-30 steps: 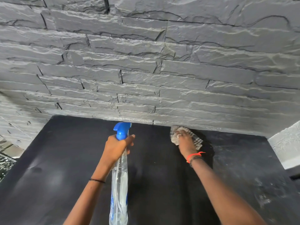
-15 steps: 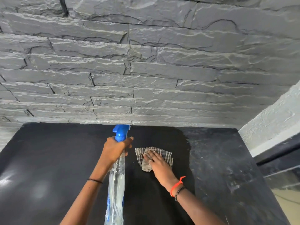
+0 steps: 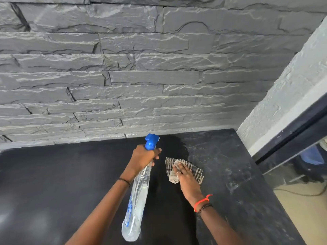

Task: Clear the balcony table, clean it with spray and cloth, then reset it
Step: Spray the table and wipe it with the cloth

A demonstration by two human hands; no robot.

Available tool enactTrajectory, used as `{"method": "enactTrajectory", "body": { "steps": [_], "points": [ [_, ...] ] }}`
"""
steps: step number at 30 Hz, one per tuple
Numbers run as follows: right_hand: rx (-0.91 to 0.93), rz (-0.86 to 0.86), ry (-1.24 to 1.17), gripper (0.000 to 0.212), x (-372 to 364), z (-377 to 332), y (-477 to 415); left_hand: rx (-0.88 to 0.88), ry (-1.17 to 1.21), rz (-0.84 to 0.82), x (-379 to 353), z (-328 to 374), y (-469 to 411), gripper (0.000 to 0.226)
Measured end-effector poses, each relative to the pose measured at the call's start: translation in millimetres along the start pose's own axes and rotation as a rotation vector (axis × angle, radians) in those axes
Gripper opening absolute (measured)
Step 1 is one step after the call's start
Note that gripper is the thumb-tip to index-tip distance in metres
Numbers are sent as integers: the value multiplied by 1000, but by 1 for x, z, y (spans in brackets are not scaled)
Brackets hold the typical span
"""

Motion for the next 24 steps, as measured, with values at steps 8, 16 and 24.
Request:
{"method": "enactTrajectory", "body": {
  "steps": [8, 16, 24],
  "points": [
    [4, 5, -1, 62, -2, -8, 32, -27, -63, -84, -56, 21, -7, 24],
    [-24, -8, -1, 53, -3, -6, 33, -118, -103, -196, -108, 70, -5, 27],
    [-75, 18, -101, 45, 2, -5, 36, -152, -129, -356, -140, 86, 16, 23]
  ]
}}
Point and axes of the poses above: each hand's wrist, its own y-axis away from the middle knuckle, its own x-axis out of the back of the hand, z = x × y, the point moved 10 cm from there along -y, towards the middle knuckle, and after that the axes turned 7 degrees about z, right-handed, at the moved point
